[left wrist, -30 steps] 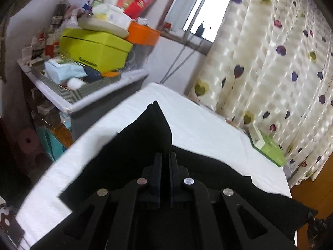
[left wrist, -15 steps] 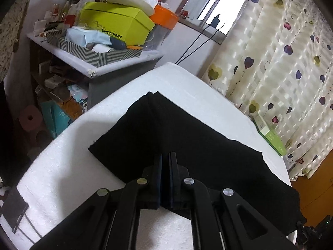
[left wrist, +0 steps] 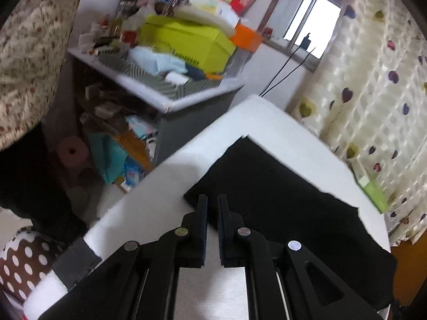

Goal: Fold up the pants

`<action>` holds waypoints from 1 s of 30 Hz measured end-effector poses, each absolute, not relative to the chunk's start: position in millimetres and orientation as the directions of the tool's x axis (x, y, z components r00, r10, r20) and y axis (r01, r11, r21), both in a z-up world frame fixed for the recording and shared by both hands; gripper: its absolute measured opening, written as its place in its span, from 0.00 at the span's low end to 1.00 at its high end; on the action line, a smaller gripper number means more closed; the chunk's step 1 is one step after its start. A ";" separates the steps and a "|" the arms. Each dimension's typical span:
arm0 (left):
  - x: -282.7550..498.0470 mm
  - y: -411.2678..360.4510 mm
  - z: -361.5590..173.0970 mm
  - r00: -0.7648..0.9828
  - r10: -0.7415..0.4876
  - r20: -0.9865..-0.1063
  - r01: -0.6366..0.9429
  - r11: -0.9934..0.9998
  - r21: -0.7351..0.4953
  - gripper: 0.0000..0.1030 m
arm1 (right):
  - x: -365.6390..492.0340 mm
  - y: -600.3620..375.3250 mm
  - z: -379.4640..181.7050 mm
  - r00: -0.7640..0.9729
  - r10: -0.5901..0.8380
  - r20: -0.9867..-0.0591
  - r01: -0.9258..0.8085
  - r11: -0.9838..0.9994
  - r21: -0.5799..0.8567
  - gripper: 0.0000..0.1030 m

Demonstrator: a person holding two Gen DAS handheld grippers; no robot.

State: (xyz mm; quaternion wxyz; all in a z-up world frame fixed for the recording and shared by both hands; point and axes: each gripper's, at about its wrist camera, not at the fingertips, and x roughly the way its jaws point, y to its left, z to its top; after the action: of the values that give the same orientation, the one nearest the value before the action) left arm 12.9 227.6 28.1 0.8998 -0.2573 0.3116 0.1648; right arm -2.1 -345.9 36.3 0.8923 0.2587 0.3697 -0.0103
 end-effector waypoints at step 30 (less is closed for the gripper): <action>49.8 52.8 14.3 0.617 -0.323 -0.718 0.196 0.946 -0.258 0.37 | 25.3 -115.3 8.4 0.494 0.404 -0.770 -0.686 0.725 -0.061 0.24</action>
State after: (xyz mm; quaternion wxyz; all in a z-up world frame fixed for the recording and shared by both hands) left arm 49.8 52.8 14.3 0.8957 -0.0771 0.4132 -0.1449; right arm 25.3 -115.3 8.4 0.8448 -0.1831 0.3856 0.3226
